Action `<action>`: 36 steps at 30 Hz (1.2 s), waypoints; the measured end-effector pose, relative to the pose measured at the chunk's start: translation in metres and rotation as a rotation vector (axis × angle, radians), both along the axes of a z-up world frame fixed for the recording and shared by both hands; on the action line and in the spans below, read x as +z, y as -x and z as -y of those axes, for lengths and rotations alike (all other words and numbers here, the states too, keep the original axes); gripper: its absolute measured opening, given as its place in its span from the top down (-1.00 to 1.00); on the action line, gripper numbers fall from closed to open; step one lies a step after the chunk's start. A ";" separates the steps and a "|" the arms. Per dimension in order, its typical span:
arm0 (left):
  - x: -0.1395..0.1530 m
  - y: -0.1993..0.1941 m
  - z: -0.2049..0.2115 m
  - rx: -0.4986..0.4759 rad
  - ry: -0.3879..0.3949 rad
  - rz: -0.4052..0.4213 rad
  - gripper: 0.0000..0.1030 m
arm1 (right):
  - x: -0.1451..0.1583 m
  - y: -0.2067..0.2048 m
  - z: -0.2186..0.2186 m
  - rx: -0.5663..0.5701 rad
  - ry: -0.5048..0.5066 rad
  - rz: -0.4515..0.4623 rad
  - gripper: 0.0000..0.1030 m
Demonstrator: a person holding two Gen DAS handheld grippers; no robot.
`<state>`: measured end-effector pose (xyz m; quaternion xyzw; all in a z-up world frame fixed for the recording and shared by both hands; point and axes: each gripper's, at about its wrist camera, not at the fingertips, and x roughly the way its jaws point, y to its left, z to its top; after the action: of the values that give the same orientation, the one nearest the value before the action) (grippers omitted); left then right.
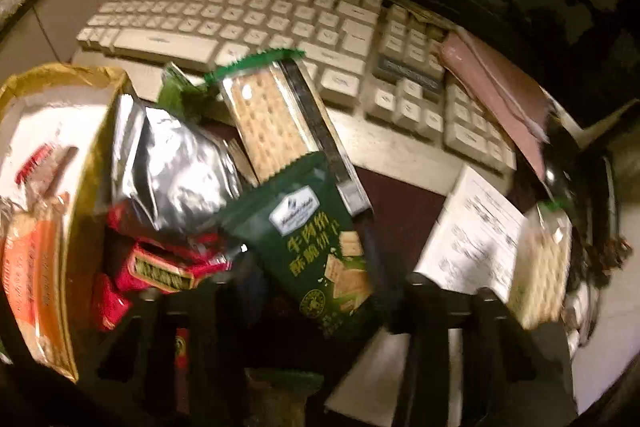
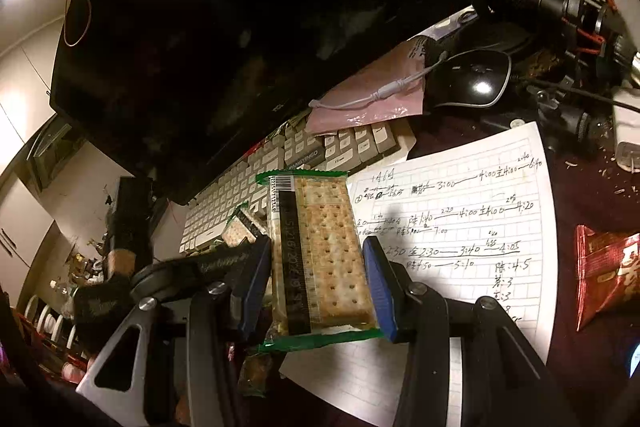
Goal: Organize snacks
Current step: 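Carry both packs into the gold tray and open both grippers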
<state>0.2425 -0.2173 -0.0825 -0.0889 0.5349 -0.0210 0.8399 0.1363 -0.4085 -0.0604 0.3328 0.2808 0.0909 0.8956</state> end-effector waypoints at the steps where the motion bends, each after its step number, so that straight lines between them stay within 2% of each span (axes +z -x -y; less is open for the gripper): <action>1: 0.001 0.005 -0.002 -0.007 0.014 -0.003 0.49 | 0.000 0.000 0.000 -0.002 0.004 0.002 0.10; 2: 0.002 0.010 -0.006 -0.016 0.040 -0.006 0.69 | 0.000 0.000 -0.001 -0.003 0.010 0.002 0.10; 4: 0.005 0.021 -0.014 -0.035 0.094 -0.008 0.80 | -0.001 -0.002 -0.002 -0.004 0.018 0.000 0.10; 7: 0.010 0.038 -0.025 -0.067 0.132 0.016 0.82 | 0.000 -0.003 -0.006 -0.004 0.042 -0.003 0.10; 12: 0.027 0.062 -0.049 -0.140 0.282 0.022 0.82 | 0.003 -0.003 -0.015 0.007 0.098 0.009 0.10; 14: 0.040 0.079 -0.065 -0.169 0.342 0.036 0.82 | 0.006 -0.002 -0.019 0.017 0.116 0.024 0.10; 17: 0.065 0.095 -0.089 -0.191 0.390 0.089 0.82 | 0.010 -0.002 -0.028 0.050 0.124 0.036 0.10; 21: 0.094 0.112 -0.127 -0.190 0.383 0.181 0.82 | 0.031 0.006 -0.062 0.150 0.131 0.077 0.10; 23: 0.103 0.121 -0.152 -0.163 0.356 0.235 0.82 | 0.044 0.008 -0.088 0.224 0.150 0.105 0.10; 25: 0.104 0.123 -0.173 -0.130 0.327 0.254 0.82 | 0.056 0.010 -0.120 0.308 0.179 0.134 0.10; 29: 0.094 0.127 -0.214 -0.052 0.299 0.244 0.82 | 0.064 0.001 -0.171 0.447 0.203 0.158 0.10; 33: 0.077 0.131 -0.244 0.018 0.272 0.212 0.82 | 0.057 -0.018 -0.217 0.566 0.198 0.122 0.10; 36: 0.066 0.131 -0.258 0.040 0.251 0.186 0.82 | 0.051 -0.028 -0.241 0.612 0.218 0.107 0.10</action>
<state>0.1118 0.0405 -0.0167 -0.2015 0.4461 -0.0793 0.8684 0.1639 -0.1675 -0.0096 0.1300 0.3283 0.3428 0.8705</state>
